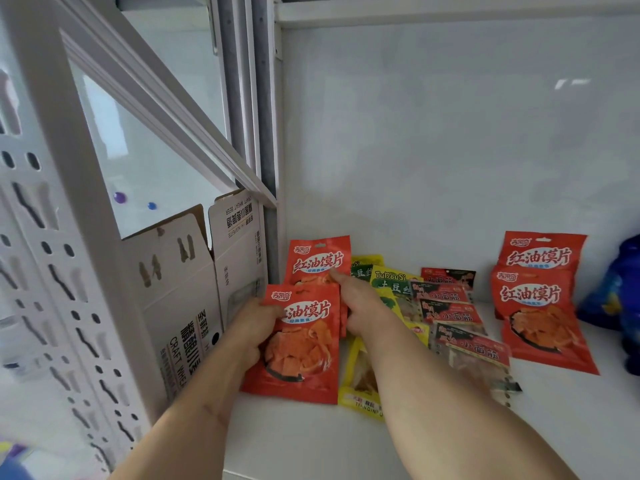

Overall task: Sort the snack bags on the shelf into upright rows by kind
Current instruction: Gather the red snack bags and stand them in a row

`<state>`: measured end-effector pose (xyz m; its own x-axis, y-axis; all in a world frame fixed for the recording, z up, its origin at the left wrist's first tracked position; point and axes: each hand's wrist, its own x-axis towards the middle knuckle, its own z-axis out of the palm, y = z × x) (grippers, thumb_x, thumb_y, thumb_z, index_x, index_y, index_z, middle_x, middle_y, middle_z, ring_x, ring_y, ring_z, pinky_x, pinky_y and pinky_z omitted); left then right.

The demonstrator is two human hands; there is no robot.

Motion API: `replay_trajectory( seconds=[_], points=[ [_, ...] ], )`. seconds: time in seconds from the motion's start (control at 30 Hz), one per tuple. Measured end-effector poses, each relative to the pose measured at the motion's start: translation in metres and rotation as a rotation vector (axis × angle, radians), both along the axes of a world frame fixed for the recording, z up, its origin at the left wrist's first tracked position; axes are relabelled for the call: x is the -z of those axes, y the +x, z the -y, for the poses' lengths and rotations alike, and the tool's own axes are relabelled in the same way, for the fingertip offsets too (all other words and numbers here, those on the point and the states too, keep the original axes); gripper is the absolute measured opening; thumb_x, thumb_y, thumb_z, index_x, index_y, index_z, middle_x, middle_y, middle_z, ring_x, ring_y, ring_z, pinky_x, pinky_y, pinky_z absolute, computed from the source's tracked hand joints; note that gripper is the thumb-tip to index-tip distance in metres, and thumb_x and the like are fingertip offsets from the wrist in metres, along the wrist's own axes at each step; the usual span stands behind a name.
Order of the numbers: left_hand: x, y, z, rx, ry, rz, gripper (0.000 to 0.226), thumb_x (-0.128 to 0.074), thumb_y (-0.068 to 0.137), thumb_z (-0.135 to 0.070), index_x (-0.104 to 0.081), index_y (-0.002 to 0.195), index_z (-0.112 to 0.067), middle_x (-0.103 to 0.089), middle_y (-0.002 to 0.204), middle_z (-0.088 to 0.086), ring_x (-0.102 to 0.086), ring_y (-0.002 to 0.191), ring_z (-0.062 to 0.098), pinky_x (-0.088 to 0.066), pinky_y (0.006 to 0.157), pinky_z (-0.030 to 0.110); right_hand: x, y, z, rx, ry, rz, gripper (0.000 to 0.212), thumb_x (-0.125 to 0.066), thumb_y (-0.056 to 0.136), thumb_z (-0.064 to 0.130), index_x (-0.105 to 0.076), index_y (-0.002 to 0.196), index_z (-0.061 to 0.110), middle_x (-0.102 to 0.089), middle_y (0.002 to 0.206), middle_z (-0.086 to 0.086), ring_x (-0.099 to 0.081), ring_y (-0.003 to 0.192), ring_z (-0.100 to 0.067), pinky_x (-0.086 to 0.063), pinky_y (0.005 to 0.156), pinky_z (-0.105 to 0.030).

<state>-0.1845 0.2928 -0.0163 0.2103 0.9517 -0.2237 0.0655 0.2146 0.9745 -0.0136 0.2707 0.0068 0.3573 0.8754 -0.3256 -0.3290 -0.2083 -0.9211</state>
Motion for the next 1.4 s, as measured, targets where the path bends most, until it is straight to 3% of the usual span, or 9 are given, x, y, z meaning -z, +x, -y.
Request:
replay_trajectory(
  seconds=[0.17, 0.37, 0.47, 0.63, 0.73, 0.83, 1.03, 1.2, 1.4],
  points=[
    [-0.002, 0.006, 0.005, -0.041, 0.028, 0.026, 0.011, -0.062, 0.098, -0.006, -0.062, 0.096, -0.017, -0.074, 0.092, 0.007, -0.072, 0.084, 0.025, -0.059, 0.076, 0.040, 0.003, -0.002, 0.010, -0.007, 0.084, 0.016, 0.047, -0.073, 0.086, 0.050, -0.064, 0.113, 0.012, -0.078, 0.092, -0.013, -0.077, 0.082, -0.032, -0.060, 0.084, -0.053],
    [0.001, 0.011, 0.009, -0.052, 0.043, 0.051, 0.019, -0.066, 0.096, -0.010, -0.062, 0.115, -0.014, -0.073, 0.103, 0.007, -0.072, 0.088, 0.024, -0.056, 0.066, 0.034, 0.002, -0.001, 0.024, -0.031, 0.163, 0.005, 0.051, -0.077, 0.080, 0.052, -0.068, 0.112, 0.013, -0.078, 0.094, -0.011, -0.076, 0.087, -0.031, -0.059, 0.089, -0.050],
    [0.002, 0.014, 0.010, -0.039, 0.050, 0.064, 0.017, -0.067, 0.096, -0.011, -0.063, 0.112, -0.016, -0.074, 0.103, 0.007, -0.073, 0.089, 0.026, -0.060, 0.075, 0.039, 0.001, 0.001, 0.032, -0.045, 0.196, -0.002, 0.056, -0.078, 0.078, 0.055, -0.070, 0.114, 0.013, -0.078, 0.101, -0.011, -0.075, 0.094, -0.031, -0.055, 0.095, -0.053],
    [-0.001, 0.023, 0.017, 0.027, 0.079, 0.105, 0.010, -0.071, 0.093, -0.014, -0.065, 0.101, -0.017, -0.077, 0.103, 0.011, -0.076, 0.089, 0.030, -0.060, 0.088, 0.052, -0.001, 0.008, 0.043, 0.075, 0.199, 0.020, 0.032, -0.075, 0.089, 0.024, -0.068, 0.116, 0.008, -0.078, 0.099, -0.013, -0.076, 0.088, -0.031, -0.061, 0.084, -0.049],
    [-0.005, 0.027, 0.024, 0.139, 0.067, 0.151, 0.025, -0.075, 0.091, -0.025, -0.067, 0.110, -0.011, -0.079, 0.104, 0.011, -0.077, 0.091, 0.030, -0.060, 0.089, 0.052, -0.005, 0.019, 0.049, 0.134, 0.218, -0.009, 0.025, -0.074, 0.090, 0.025, -0.069, 0.111, 0.012, -0.078, 0.097, -0.010, -0.076, 0.087, -0.030, -0.060, 0.085, -0.050],
    [-0.009, 0.033, 0.033, 0.269, 0.019, 0.185, 0.028, -0.077, 0.090, -0.023, -0.067, 0.113, -0.010, -0.079, 0.103, 0.010, -0.077, 0.093, 0.030, -0.060, 0.088, 0.049, -0.010, 0.032, 0.058, 0.168, 0.240, -0.029, 0.026, -0.076, 0.089, 0.027, -0.069, 0.109, 0.013, -0.078, 0.095, -0.010, -0.076, 0.086, -0.030, -0.059, 0.086, -0.053],
    [-0.015, 0.064, 0.050, 0.260, 0.134, 0.157, 0.025, -0.072, 0.093, -0.018, -0.066, 0.116, -0.011, -0.079, 0.105, 0.007, -0.076, 0.093, 0.027, -0.061, 0.086, 0.043, -0.028, 0.067, 0.091, 0.261, 0.341, -0.055, 0.029, -0.074, 0.089, 0.032, -0.067, 0.111, 0.014, -0.078, 0.098, -0.011, -0.076, 0.087, -0.032, -0.058, 0.087, -0.055],
    [-0.020, 0.105, 0.075, 0.279, 0.190, 0.204, 0.017, -0.065, 0.096, -0.011, -0.069, 0.112, -0.010, -0.080, 0.100, 0.006, -0.077, 0.090, 0.023, -0.059, 0.073, 0.032, -0.031, 0.130, 0.134, 0.407, 0.456, 0.118, 0.027, -0.076, 0.087, 0.038, -0.070, 0.108, 0.023, -0.078, 0.103, -0.002, -0.075, 0.095, -0.026, -0.057, 0.090, -0.052],
    [-0.020, 0.177, 0.115, 0.317, 0.227, 0.191, 0.021, -0.069, 0.093, -0.015, -0.071, 0.113, -0.011, -0.079, 0.103, 0.006, -0.076, 0.095, 0.027, -0.058, 0.093, 0.047, -0.011, 0.224, 0.199, 0.560, 0.379, 0.329, 0.036, -0.081, 0.080, 0.038, -0.071, 0.107, 0.016, -0.078, 0.101, -0.002, -0.075, 0.094, -0.025, -0.060, 0.087, -0.047]
  ],
)
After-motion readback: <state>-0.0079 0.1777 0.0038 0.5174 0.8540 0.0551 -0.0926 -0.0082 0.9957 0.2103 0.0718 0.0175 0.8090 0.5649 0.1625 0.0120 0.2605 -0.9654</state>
